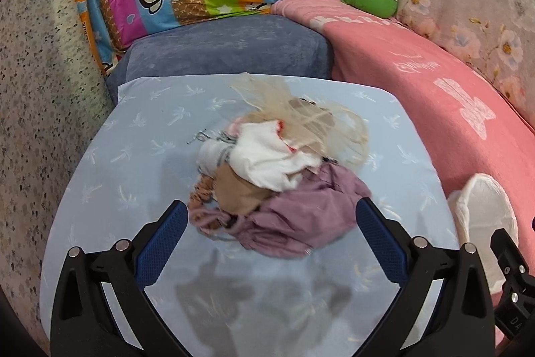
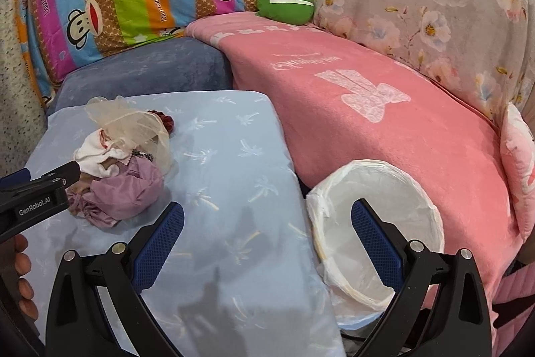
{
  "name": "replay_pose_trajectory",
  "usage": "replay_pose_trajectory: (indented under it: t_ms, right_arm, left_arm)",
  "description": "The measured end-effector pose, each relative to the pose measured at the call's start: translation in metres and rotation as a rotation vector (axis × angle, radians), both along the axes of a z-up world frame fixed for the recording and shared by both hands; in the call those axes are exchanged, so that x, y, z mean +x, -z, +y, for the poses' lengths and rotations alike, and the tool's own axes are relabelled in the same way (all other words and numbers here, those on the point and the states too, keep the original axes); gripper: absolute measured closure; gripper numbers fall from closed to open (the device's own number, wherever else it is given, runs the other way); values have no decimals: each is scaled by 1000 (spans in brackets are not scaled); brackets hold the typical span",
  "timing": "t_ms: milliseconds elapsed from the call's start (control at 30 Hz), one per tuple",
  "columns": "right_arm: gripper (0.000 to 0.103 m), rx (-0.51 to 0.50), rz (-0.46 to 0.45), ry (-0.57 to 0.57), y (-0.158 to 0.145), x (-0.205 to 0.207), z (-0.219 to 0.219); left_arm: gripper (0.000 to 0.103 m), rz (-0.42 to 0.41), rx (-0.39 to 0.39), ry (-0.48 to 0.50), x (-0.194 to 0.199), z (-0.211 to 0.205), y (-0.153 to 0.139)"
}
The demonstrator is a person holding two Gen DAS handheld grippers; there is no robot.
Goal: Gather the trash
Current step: 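Grasp the white glove with the left gripper while the right gripper grasps the beige mesh bag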
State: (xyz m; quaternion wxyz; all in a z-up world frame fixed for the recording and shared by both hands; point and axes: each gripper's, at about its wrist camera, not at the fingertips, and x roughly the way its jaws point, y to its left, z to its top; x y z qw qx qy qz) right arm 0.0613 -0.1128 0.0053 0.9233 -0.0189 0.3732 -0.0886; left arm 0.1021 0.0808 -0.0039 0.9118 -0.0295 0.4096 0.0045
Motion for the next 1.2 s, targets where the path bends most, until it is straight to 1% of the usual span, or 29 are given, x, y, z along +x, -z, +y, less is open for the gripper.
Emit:
replay_pose_trajectory:
  t_ms: [167,267,400,433,533,633,667,733,800,833,867,900,933,967,1000,1033,1067,1133,1200]
  right_arm:
    - [6,55,-6,-37,5,34,17]
    - [6,83,-15,-66,6,55,27]
    - [6,128,-11,-95,12,85,39]
    - [6,143,-8,-98,14,92,41]
    - [8,197,6,-115,22,113,46]
    - [19,234,38,-138,35,132,52]
    - [23,248,47,-146,40,138,54]
    - [30,272,67,-166,50,149,58]
    - [36,294,92,-181,60,158,61]
    - [41,308,104,-191,65,162,63]
    - [48,318,117,-200,69,166,65]
    - [53,323,128,-205,73,168,68]
    - [64,328,141,-208,77,170,69]
    - [79,337,153,-211,79,172,71]
    - [85,344,162,-209,81,171,72]
    - [94,346,167,-206,81,170,73]
    - [99,347,166,-204,80,168,72]
    - [103,339,149,-201,75,161,72]
    - [103,323,134,-193,67,153,70]
  left_arm:
    - [7,18,-7,-17,24,17,8]
    - [7,29,-29,-11,37,22,12]
    - [7,61,-78,14,55,29,21]
    - [8,68,-87,15,57,30,23]
    - [15,93,-129,33,65,34,29]
    - [27,110,-163,53,69,37,33]
    - [34,114,-176,62,71,38,34]
    - [38,127,-202,77,73,38,36]
    - [48,133,-214,93,74,39,37]
    - [49,136,-220,101,75,38,37]
    - [57,138,-227,108,75,39,38]
    - [67,141,-234,113,75,38,38]
    - [72,143,-239,119,76,38,38]
    - [77,145,-243,124,77,40,38]
    - [79,147,-250,125,77,40,37]
    - [81,144,-254,126,77,41,36]
    - [84,140,-255,130,75,41,34]
    - [87,130,-251,135,75,41,30]
    - [90,117,-249,144,73,39,24]
